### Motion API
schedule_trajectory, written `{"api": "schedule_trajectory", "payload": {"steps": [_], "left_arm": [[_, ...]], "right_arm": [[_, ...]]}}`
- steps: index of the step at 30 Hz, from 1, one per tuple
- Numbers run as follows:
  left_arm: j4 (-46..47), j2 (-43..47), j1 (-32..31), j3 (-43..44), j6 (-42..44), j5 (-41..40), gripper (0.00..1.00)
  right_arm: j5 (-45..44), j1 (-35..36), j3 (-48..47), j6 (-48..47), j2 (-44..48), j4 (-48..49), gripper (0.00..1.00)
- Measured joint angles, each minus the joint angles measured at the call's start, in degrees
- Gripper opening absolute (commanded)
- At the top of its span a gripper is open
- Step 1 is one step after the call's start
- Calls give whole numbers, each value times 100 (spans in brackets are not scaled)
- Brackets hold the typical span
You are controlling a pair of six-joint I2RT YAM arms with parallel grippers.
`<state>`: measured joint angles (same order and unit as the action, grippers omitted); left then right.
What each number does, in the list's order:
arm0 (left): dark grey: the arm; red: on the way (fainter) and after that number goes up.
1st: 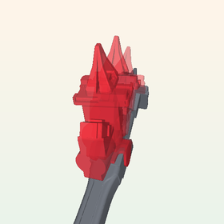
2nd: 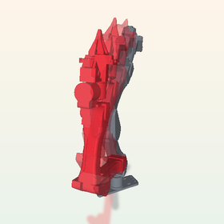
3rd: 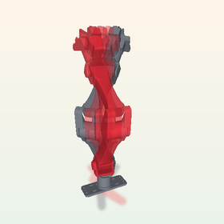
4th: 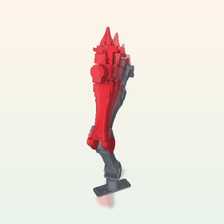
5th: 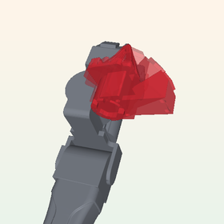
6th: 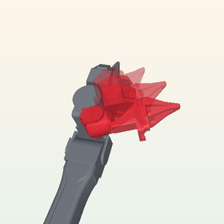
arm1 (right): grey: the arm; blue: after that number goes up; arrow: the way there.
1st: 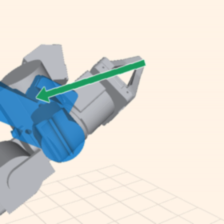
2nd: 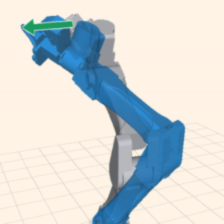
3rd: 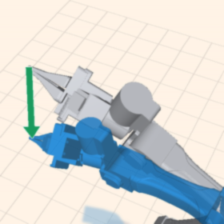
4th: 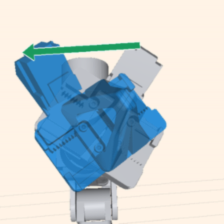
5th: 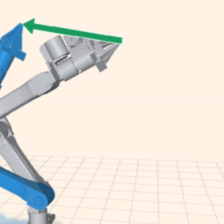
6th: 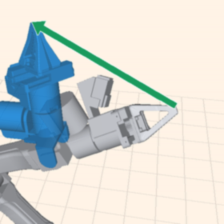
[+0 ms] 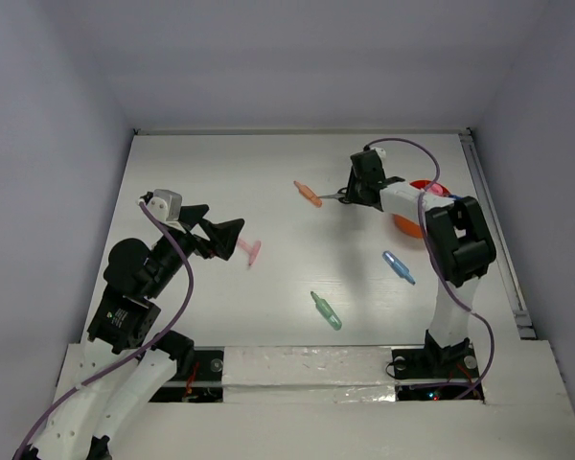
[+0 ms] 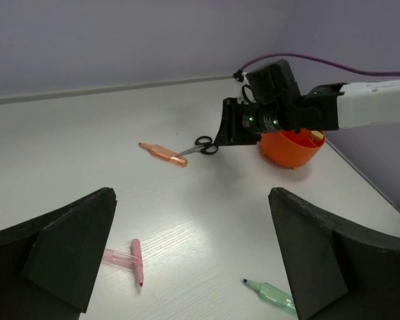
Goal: Sort the stationery into containers
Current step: Pick up the scissors from the center of the board.
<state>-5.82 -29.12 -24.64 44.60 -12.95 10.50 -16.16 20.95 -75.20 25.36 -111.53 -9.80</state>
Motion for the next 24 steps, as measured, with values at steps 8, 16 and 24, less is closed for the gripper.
{"api": "schedule_trajectory", "payload": {"steps": [8, 16, 24], "left_arm": [[0, 0, 0, 0, 0, 0, 99], [0, 0, 0, 0, 2, 0, 99], [0, 0, 0, 0, 2, 0, 99]], "right_arm": [[-149, -63, -234, 11, -354, -9, 35], [-208, -63, -291, -17, -435, -24, 35], [-321, -61, -494, -284, -695, -50, 22]]}}
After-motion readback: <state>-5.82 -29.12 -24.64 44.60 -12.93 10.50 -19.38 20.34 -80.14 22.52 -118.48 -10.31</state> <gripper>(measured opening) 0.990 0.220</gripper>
